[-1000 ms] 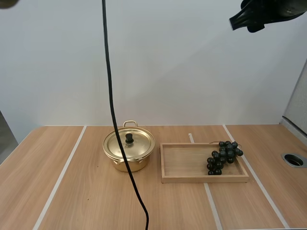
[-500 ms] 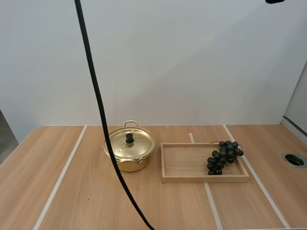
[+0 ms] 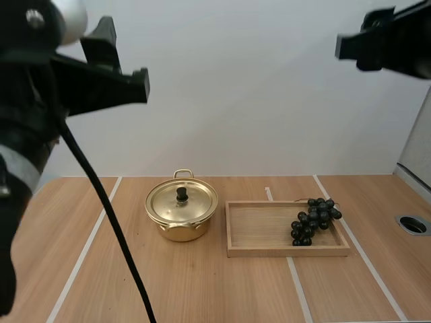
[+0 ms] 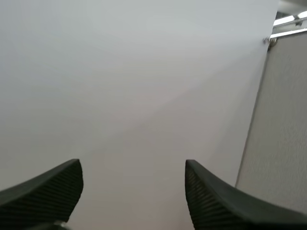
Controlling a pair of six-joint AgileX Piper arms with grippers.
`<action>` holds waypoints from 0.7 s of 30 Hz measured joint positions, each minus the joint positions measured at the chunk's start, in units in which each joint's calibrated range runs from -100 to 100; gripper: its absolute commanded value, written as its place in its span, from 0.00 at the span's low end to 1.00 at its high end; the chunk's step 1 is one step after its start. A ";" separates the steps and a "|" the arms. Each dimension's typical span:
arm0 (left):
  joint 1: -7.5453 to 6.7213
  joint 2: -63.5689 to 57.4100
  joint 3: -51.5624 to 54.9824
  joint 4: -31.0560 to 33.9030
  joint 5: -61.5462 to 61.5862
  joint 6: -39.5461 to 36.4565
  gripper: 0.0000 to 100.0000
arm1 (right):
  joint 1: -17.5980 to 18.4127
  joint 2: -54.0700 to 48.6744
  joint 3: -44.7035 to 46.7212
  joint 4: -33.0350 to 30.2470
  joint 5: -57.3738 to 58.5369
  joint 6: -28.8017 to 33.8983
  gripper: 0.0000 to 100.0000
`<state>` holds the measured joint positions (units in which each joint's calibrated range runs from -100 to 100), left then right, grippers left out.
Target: Open the pot, put the pineapple inside, and close it
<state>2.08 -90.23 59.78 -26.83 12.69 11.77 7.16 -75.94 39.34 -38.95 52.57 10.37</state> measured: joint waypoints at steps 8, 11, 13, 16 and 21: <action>0.00 -8.75 11.23 0.00 2.07 -0.27 1.00 | 0.00 -10.30 22.70 -0.11 -10.59 2.34 1.00; 0.00 -9.37 12.90 0.00 6.38 -0.27 1.00 | 0.00 -15.36 29.19 -1.21 -16.59 2.65 1.00; -0.47 -9.37 13.97 0.11 8.06 -0.27 1.00 | 0.00 -18.31 33.43 -2.74 -20.75 2.75 1.00; -1.37 -9.37 16.82 1.92 6.63 -0.27 1.00 | -0.26 -21.99 38.66 -4.79 -24.53 2.82 1.00; -2.12 -9.37 24.18 4.17 -2.34 -0.99 1.00 | -3.62 -23.50 46.34 -6.46 -28.27 2.96 1.00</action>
<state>-0.04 -99.60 83.96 -22.66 10.35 10.77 3.54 -99.45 85.68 -45.41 24.30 13.34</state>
